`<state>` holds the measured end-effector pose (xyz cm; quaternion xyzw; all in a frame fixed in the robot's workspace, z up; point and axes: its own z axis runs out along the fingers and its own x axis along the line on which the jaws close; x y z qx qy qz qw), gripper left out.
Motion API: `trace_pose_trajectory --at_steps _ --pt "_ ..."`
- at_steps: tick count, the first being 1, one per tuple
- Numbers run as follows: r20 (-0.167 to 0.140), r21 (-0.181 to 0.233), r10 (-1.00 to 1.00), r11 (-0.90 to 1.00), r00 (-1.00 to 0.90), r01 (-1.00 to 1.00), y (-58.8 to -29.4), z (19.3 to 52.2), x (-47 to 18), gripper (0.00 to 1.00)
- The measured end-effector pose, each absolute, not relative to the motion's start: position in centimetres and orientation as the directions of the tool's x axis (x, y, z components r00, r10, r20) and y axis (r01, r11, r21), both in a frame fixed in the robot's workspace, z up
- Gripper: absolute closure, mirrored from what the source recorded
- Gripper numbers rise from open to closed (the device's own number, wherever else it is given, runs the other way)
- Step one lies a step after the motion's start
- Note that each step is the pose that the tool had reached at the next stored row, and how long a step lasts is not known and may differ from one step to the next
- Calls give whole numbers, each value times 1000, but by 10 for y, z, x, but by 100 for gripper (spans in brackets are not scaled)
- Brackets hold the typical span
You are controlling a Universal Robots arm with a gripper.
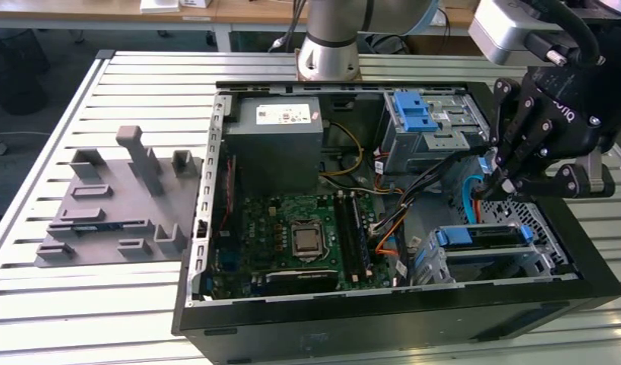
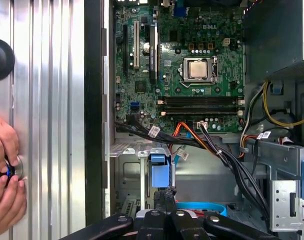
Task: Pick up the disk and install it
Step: 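Insert the first disk wire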
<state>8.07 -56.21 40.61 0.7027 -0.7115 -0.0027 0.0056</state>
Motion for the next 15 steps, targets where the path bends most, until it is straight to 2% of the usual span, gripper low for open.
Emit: trace_pose_trajectory --at_steps 15 --pt "4 12 -1000 12 -12 -1000 -562 406 105 89"
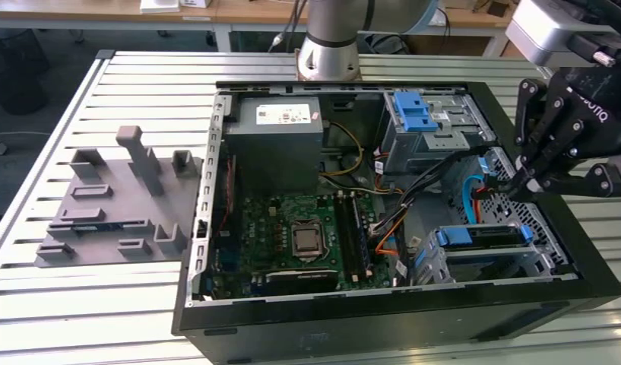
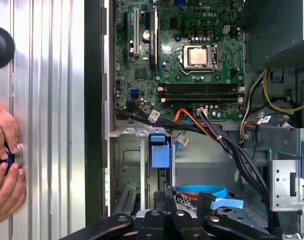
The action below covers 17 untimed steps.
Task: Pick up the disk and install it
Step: 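Insert the first disk wire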
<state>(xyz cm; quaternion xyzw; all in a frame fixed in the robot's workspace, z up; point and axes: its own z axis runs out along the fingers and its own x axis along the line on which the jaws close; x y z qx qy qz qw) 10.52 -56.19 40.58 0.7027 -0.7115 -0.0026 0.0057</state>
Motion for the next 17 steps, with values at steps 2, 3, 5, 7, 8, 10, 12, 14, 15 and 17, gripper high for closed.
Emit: trace_pose_trajectory --at_steps 2,3,5,7,8,10,12,14,15,17 --pt "4 12 -1000 12 -12 -1000 -562 406 108 89" --pt "4 12 -1000 12 -12 -1000 -561 406 110 89" --pt "5 12 -1000 12 -12 -1000 -560 406 113 89" --pt "4 12 -1000 12 -12 -1000 -557 405 115 89" --pt "5 12 -1000 13 -12 -1000 -555 405 116 89" --pt "4 12 -1000 12 -12 -1000 -551 405 117 89" --pt "4 12 -1000 12 -12 -1000 -548 404 119 89" --pt "4 12 -1000 12 -12 -1000 -546 403 120 89" --pt "4 12 -1000 12 -12 -1000 -545 402 121 89" --pt "4 10 -1000 13 -12 -1000 -544 401 121 89"
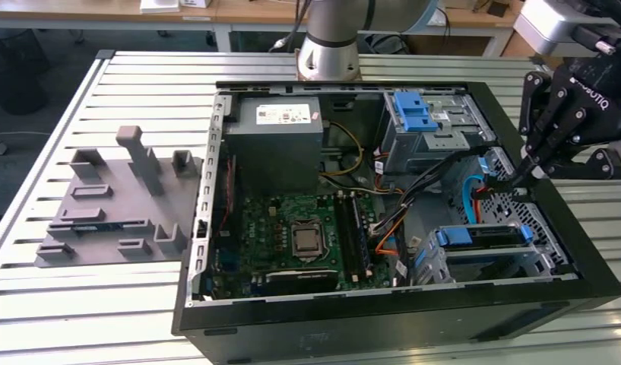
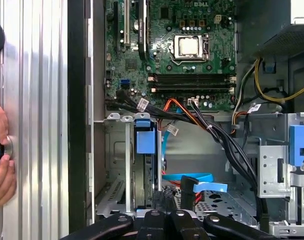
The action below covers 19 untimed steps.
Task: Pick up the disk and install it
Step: 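Insert the first disk wire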
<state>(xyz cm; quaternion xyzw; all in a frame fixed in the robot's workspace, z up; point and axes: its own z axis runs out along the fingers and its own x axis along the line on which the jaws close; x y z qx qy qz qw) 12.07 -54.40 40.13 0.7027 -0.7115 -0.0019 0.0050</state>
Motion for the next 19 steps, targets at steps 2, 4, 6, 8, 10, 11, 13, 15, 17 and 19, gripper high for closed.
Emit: trace_pose_trajectory --at_steps 2,4,6,8,10,11,13,15,17,19 --pt "4 -39 -1000 12 -13 -999 -537 385 126 89" --pt "4 -39 -1000 12 -13 -999 -537 385 120 89" --pt "4 -41 -1000 12 -12 -999 -537 385 119 89" --pt "4 -46 -1000 12 -13 -999 -537 385 119 89" --pt "4 -46 -1000 12 -13 -999 -537 385 119 89" --pt "4 -47 -1000 12 -13 -999 -537 385 119 89" --pt "4 -47 -1000 12 -13 -999 -537 385 119 89" --pt "4 -48 -1000 12 -13 -999 -537 385 119 89" --pt "4 -48 -1000 12 -13 -999 -537 385 119 89" --pt "4 -49 -1000 12 -13 -999 -537 385 119 83"
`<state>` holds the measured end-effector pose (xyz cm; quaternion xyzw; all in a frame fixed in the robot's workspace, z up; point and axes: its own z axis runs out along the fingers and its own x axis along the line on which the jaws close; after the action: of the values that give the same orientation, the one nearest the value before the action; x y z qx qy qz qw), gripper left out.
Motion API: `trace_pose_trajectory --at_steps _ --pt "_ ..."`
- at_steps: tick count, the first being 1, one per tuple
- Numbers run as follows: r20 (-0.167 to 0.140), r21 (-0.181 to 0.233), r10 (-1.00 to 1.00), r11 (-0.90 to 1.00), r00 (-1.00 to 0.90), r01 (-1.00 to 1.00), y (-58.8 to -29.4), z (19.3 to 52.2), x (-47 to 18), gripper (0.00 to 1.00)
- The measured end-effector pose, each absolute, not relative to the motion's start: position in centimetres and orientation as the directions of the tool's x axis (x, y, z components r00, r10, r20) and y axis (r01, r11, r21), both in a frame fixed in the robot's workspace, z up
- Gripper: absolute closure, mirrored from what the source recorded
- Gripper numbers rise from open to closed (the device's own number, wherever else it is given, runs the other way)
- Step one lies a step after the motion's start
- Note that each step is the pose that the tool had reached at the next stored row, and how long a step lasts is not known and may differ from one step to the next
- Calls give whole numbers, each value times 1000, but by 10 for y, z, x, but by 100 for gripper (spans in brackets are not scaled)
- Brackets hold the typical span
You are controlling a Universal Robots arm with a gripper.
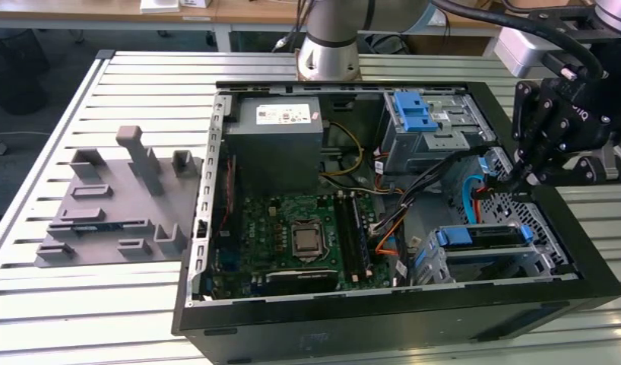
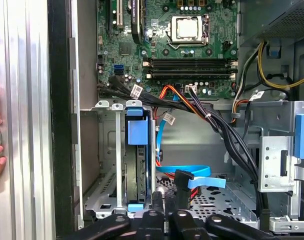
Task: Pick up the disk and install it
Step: 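Insert the first disk wire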
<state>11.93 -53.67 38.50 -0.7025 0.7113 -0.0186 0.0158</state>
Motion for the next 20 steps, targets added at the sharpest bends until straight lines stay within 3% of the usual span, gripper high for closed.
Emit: trace_pose_trajectory --at_steps 1,2,10,12,13,20 --pt "4 -49 -1000 12 -13 -999 -537 385 119 83" --pt "4 -49 -1000 12 -13 -999 -537 385 119 76" --pt "4 -51 -1000 12 -13 -999 -537 385 119 76" --pt "4 -52 -1000 12 -13 -999 -537 385 119 75" --pt "4 -52 -1000 12 -13 -999 -537 385 119 69" --pt "4 -54 -1000 12 -13 -998 -537 385 119 67"
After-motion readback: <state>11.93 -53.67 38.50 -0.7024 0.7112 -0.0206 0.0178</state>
